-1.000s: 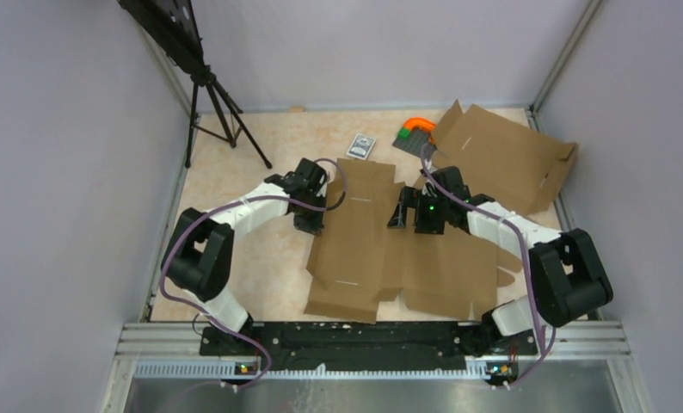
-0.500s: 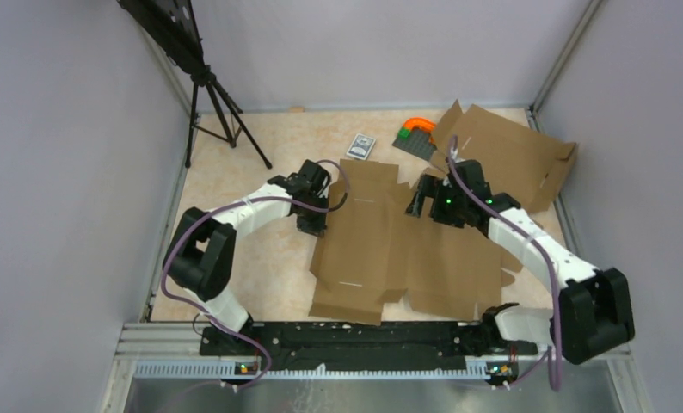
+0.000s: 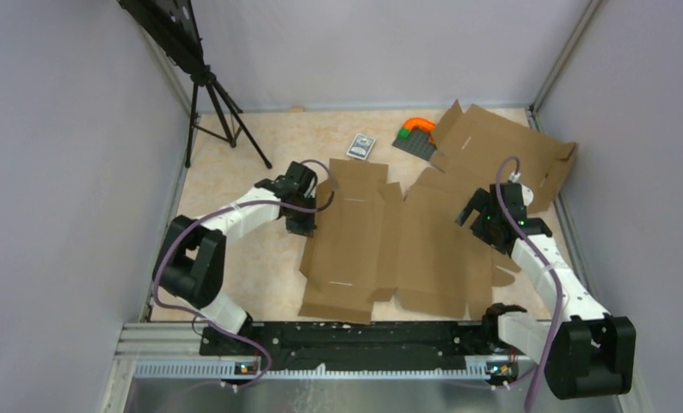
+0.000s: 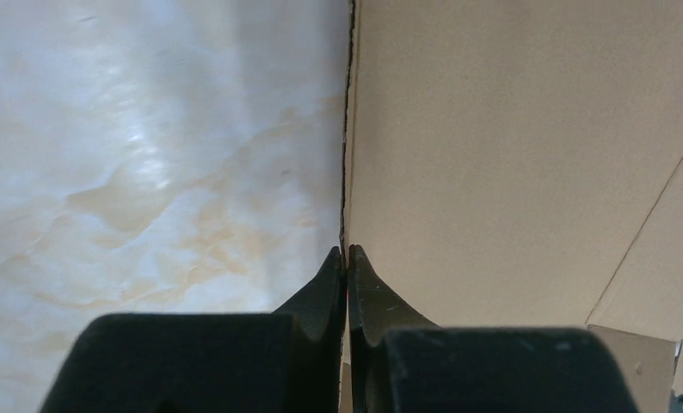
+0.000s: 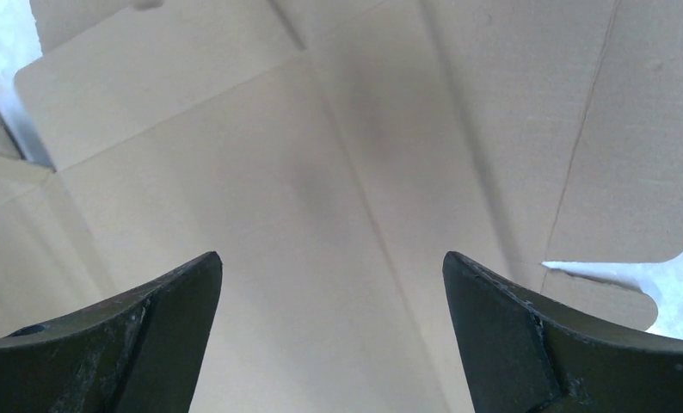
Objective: Fold the paper box
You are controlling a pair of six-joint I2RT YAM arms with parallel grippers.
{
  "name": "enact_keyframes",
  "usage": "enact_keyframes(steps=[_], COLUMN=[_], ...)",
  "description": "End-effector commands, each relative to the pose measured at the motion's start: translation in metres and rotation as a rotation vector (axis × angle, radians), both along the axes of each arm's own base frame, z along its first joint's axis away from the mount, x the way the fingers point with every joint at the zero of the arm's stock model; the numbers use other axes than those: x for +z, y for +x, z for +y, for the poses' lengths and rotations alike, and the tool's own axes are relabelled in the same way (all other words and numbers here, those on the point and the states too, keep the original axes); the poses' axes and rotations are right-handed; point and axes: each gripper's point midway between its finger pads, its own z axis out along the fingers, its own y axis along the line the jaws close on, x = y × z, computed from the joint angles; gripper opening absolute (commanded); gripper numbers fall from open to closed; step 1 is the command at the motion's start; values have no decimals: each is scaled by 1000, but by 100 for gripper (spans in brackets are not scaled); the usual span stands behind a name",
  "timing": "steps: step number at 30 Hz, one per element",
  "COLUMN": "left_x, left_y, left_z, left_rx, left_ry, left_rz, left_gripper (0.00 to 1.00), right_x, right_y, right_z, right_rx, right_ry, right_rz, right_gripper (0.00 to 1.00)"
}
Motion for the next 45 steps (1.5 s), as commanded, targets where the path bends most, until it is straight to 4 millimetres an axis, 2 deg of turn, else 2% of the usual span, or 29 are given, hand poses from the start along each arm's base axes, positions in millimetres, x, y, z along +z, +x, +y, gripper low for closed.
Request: enact_keyframes(steps=[1, 4, 6, 10, 13, 18, 23, 31, 35, 40, 45], left_x=[15, 18, 18, 15, 15, 11, 10, 2, 1, 2, 1], left_y=[7, 4, 2, 2, 2, 2, 4, 2, 1, 3, 3], left_z=[35, 46, 49, 54, 48, 46, 42, 16, 5, 0, -10], left_rx=[110, 127, 125, 125, 100, 84, 75, 19, 2, -6, -31], left_ry=[-3, -1, 7, 19, -8, -8, -22, -52, -74, -85, -106], left_rz=[-66, -77, -78, -70, -64, -46, -43, -10, -5, -9, 2], left_gripper=[1, 1, 1, 1, 1, 1, 1, 1, 1, 2, 1], right_x=[3, 2, 0, -14, -22, -33, -38, -64, -61, -47, -38], right_y=[12, 18, 23, 26, 31, 35, 36, 29, 28, 29, 28], right_z=[-11, -7, 5, 16, 31, 20, 19, 58, 69, 76, 93], right_rx=[-29, 31, 104, 167, 246, 221, 236, 346, 375, 410, 488], right_ry=[-49, -56, -22, 11, 66, 5, -10, 191, 251, 273, 273], right_rz=[-32, -50, -68, -49, -55, -21, -12, 48, 37, 9, 22], right_gripper=[99, 99, 99, 99, 99, 99, 99, 95, 95, 95, 94])
